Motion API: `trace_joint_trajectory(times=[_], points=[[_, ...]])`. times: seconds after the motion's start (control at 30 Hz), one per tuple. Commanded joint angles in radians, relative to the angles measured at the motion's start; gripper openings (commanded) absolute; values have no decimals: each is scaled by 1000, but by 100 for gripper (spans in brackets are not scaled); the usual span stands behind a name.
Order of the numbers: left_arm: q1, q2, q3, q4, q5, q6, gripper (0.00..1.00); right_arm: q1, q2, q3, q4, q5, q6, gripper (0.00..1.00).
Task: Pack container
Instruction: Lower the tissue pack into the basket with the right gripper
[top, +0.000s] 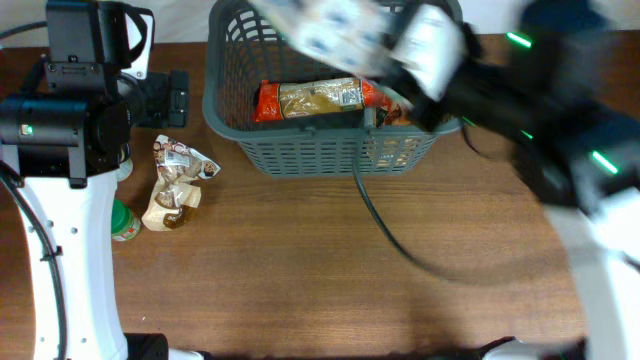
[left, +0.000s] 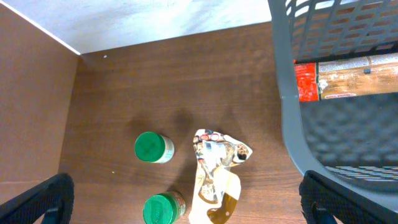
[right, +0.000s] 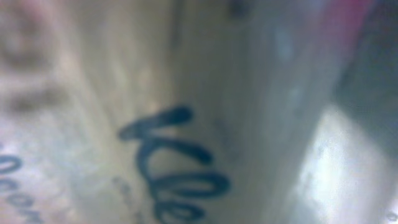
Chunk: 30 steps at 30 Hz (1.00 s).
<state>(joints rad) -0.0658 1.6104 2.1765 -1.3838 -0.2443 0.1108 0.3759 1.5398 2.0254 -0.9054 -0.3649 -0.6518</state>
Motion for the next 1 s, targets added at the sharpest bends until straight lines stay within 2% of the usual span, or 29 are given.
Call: trace_joint_trajectory(times=[0.0,0.37,0.6,0.67,0.7,0.87,0.93,0.97], points=[[3,0,-1,2,-7,-9,99,3,153,-11,54,133,-182,4],[3,0,-1,2,-7,-9,99,3,481,-11,177,312,-152,4],[3,0,-1,2,-7,-9,99,3,564,-11,193,313,-184,4],[3,0,-1,2,-7,-9,99,3,579,-11,250,314,-316,4],[3,0,-1,2,-7,-9,99,2,583,-11,273,314,-330,4],[3,0,-1,2,-7,-9,99,3,584,-11,336,314,-332,4],[3,0,-1,2,-7,-9,99,3,584,-11,337,314,-331,19],[3,0,-1,2,-7,-9,99,3,584,-11,335,314,-330,33]])
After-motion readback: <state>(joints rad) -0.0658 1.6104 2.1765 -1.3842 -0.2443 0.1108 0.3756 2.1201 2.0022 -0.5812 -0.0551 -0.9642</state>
